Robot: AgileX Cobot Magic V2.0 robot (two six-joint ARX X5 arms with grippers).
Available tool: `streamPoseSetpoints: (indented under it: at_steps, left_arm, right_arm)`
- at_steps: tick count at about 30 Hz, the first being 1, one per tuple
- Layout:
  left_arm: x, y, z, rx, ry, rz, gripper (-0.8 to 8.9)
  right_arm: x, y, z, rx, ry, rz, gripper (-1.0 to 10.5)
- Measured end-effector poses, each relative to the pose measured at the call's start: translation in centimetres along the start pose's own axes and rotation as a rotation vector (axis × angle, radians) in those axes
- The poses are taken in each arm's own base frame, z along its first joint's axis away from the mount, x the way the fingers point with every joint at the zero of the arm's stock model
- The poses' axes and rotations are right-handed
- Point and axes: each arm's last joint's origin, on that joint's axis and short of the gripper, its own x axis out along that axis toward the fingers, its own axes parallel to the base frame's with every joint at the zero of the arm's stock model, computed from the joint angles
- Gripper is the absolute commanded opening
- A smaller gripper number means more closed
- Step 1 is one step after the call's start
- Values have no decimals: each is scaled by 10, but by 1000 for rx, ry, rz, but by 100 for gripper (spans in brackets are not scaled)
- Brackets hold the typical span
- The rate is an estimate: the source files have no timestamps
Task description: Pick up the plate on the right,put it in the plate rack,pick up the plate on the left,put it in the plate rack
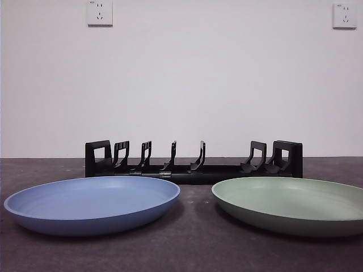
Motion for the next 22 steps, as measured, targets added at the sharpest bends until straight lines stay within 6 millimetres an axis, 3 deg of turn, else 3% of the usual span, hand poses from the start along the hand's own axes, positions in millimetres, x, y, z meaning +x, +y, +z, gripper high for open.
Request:
streamPoseSetpoints:
  at_steps: [14,22]
  left_arm:
    - [-5,-29,86,-29,182,-273,-7]
    - [-11,-36,108,17,324,-311,-7]
  right_arm:
    - [-5,32,95,-80,310,203,-12]
    - [-7,38,112,-163,514,249,-12]
